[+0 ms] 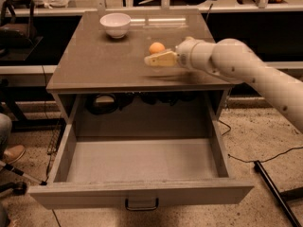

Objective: Pick orange from top drawer and place on counter

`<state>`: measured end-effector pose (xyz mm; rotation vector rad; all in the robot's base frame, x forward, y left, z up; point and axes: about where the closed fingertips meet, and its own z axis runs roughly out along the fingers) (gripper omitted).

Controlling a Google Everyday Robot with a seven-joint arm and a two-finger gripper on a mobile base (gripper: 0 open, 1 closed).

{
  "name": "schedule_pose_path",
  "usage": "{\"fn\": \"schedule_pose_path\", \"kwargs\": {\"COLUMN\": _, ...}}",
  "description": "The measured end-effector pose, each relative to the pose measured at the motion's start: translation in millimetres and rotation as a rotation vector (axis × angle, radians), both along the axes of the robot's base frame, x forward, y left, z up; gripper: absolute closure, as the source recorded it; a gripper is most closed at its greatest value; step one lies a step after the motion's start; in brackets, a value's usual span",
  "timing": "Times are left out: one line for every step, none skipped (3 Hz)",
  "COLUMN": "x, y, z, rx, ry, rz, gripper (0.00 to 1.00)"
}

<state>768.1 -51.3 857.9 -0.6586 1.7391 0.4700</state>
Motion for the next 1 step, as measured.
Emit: {"fn": "schedule_pose_path", "kwargs": {"x": -20.4, "y": -53.2, "z": 26.4, "rx": 0.034, "ry": -0.051, "rz": -0.055, "gripper": 0.0}}
